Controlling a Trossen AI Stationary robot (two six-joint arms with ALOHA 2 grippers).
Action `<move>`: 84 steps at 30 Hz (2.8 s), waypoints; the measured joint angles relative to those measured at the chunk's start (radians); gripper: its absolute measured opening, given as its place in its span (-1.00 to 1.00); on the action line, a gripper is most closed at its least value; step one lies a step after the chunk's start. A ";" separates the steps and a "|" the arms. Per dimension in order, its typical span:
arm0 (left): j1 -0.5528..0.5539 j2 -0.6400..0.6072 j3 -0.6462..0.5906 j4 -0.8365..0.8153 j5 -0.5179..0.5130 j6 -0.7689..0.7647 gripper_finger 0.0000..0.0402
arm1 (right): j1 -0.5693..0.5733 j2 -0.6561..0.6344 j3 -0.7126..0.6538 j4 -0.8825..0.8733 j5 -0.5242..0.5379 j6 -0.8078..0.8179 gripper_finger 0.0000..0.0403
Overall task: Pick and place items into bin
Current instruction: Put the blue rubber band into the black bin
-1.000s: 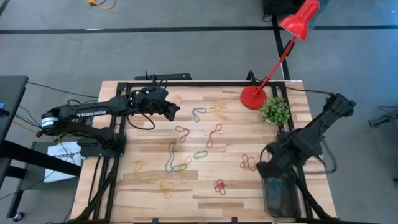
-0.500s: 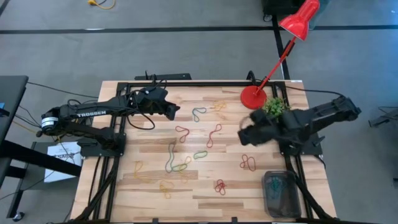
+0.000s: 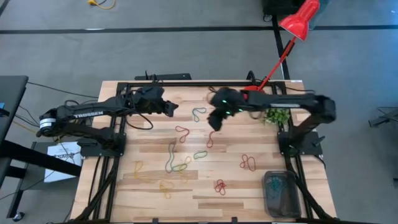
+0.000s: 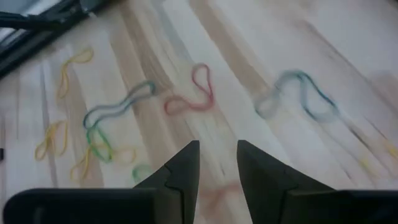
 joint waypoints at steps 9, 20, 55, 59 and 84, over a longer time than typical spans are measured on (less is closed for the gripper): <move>0.011 -0.160 0.000 -0.176 -0.198 -0.004 -0.27 | -0.048 0.324 0.107 0.138 0.036 -0.049 -0.49; 0.010 -0.170 0.000 -0.189 -0.216 -0.005 -0.27 | -0.054 0.529 0.333 0.068 0.179 -0.115 -0.49; 0.010 -0.166 0.000 -0.210 -0.224 -0.005 -0.27 | -0.017 0.626 0.385 -0.040 0.359 0.094 -0.49; 0.010 -0.166 0.000 -0.210 -0.224 -0.005 -0.27 | -0.016 0.661 0.379 -0.001 0.274 0.097 -0.54; 0.010 -0.165 0.000 -0.208 -0.217 -0.004 -0.27 | 0.005 0.277 0.580 -0.445 -0.012 -0.106 -0.99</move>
